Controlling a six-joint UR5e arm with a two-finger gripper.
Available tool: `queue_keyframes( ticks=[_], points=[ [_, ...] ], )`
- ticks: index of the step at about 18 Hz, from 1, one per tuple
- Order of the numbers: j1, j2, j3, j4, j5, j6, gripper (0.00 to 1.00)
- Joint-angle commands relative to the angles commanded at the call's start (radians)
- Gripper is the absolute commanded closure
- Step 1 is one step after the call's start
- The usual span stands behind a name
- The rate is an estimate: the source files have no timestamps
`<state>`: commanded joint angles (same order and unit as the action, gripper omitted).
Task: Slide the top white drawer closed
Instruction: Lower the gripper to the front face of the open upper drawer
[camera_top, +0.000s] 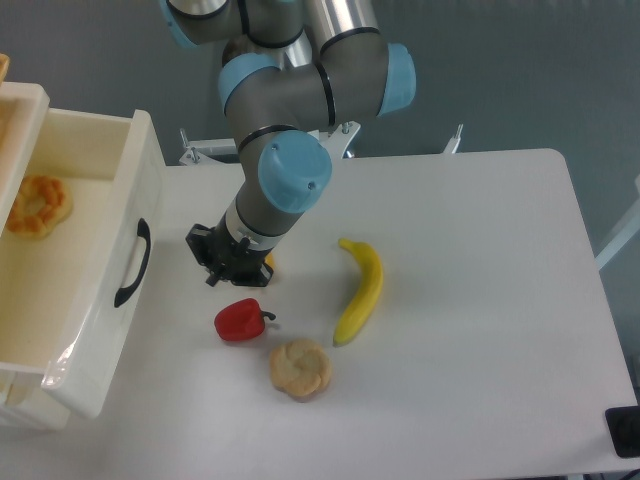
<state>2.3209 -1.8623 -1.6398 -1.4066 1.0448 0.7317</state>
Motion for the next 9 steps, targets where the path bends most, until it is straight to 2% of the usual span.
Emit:
queue_keyframes(
  ticks=[5,9],
  points=[
    [-0.006,0.000,-0.002,-0.002,-0.054,-0.009,1.00],
    [-0.020,0.008,0.000,-0.034,-0.071,-0.009,1.00]
  ],
)
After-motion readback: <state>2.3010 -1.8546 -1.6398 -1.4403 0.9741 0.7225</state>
